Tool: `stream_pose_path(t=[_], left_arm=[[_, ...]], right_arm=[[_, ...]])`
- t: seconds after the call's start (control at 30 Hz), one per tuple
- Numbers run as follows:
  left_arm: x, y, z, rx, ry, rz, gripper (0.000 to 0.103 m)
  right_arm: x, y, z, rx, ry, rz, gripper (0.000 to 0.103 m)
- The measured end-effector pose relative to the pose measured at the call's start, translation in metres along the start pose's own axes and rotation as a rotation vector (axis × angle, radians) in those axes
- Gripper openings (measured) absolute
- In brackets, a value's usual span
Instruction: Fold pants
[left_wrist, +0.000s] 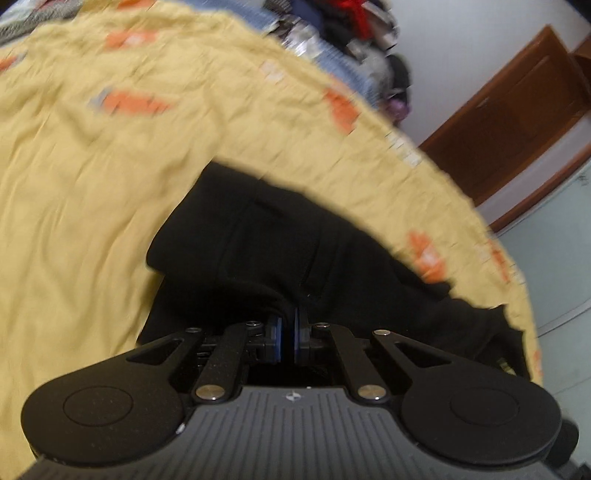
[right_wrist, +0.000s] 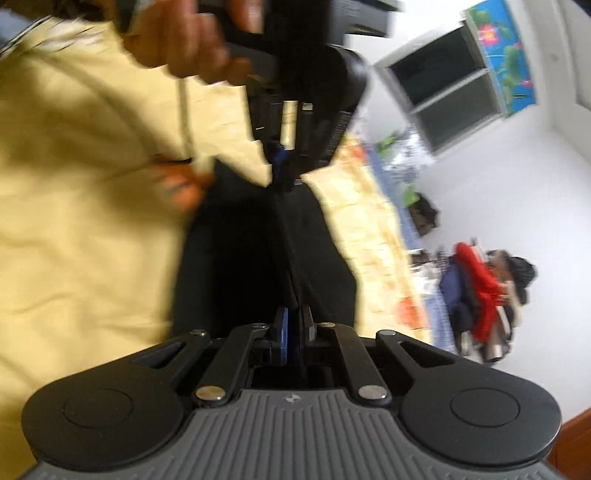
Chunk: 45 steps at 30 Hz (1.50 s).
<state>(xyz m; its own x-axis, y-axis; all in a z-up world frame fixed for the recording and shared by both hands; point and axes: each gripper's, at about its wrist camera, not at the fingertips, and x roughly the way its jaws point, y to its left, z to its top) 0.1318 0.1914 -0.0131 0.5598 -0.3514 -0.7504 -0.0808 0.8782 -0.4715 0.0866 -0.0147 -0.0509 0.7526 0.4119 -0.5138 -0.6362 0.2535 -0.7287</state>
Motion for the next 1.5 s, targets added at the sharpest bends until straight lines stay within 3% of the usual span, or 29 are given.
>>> stream_pose_path(t=[0.07, 0.23, 0.33, 0.4, 0.43, 0.47, 0.53, 0.7, 0.73, 0.77, 0.8, 0.83, 0.87, 0.97, 1.1, 1.2, 1.33, 1.4, 1.5], left_arm=[[0.006, 0.005, -0.008, -0.003, 0.012, 0.026, 0.006], [-0.011, -0.007, -0.018, 0.069, -0.051, 0.066, 0.006], [-0.013, -0.007, -0.021, 0.054, -0.049, 0.081, 0.006], [-0.012, -0.007, -0.023, 0.036, -0.057, 0.083, 0.007], [-0.011, -0.005, -0.023, 0.019, -0.055, 0.081, 0.007], [-0.011, -0.004, -0.023, -0.003, -0.052, 0.074, 0.006], [-0.015, -0.003, -0.021, -0.031, -0.067, 0.053, 0.006], [-0.028, -0.009, -0.019, -0.042, -0.109, 0.029, 0.006], [-0.029, -0.01, -0.019, -0.042, -0.112, 0.03, 0.007], [-0.03, -0.012, -0.019, -0.041, -0.114, 0.026, 0.006], [-0.031, -0.012, -0.02, -0.038, -0.117, 0.026, 0.006], [-0.032, -0.013, -0.021, -0.037, -0.121, 0.032, 0.007], [-0.033, -0.013, -0.021, -0.034, -0.123, 0.038, 0.007], [-0.034, -0.011, -0.025, -0.028, -0.118, 0.066, 0.007], [-0.027, -0.014, -0.034, 0.045, -0.098, 0.124, 0.008], [-0.014, -0.016, -0.04, 0.078, -0.078, 0.172, 0.01], [-0.014, -0.016, -0.041, 0.099, -0.078, 0.222, 0.033], [-0.023, -0.02, -0.042, 0.12, -0.1, 0.249, 0.035], [-0.039, -0.03, -0.048, 0.175, -0.166, 0.344, 0.05]], right_arm=[[0.002, 0.014, -0.003, 0.011, 0.015, 0.038, 0.005], [-0.001, 0.02, -0.006, 0.068, 0.039, 0.053, 0.005], [-0.006, 0.014, -0.012, 0.053, 0.015, -0.085, 0.009], [-0.005, 0.007, -0.018, 0.043, 0.072, -0.17, 0.017], [-0.005, 0.005, -0.022, 0.035, 0.078, -0.198, 0.029], [-0.005, 0.002, -0.024, 0.029, 0.09, -0.213, 0.053], [-0.009, 0.008, -0.028, 0.009, 0.096, -0.201, 0.082], [0.011, 0.018, -0.021, -0.013, 0.086, -0.212, 0.079], [0.017, 0.014, -0.017, 0.017, 0.087, -0.201, 0.069], [0.022, 0.01, -0.016, 0.053, 0.091, -0.184, 0.05], [0.028, 0.004, -0.015, 0.086, 0.098, -0.178, 0.039], [0.031, 0.002, -0.017, 0.113, 0.114, -0.172, 0.017], [0.034, -0.001, -0.017, 0.132, 0.128, -0.16, 0.01], [0.026, 0.005, -0.014, 0.097, 0.126, -0.168, 0.007], [0.003, 0.019, -0.007, 0.089, 0.117, -0.119, 0.006], [0.008, 0.031, -0.01, 0.067, 0.146, -0.078, 0.006], [0.019, 0.045, -0.01, 0.005, 0.146, -0.132, 0.007], [0.006, 0.044, -0.01, 0.009, 0.139, -0.123, 0.008], [-0.024, 0.023, -0.02, 0.191, 0.11, -0.103, 0.009]])
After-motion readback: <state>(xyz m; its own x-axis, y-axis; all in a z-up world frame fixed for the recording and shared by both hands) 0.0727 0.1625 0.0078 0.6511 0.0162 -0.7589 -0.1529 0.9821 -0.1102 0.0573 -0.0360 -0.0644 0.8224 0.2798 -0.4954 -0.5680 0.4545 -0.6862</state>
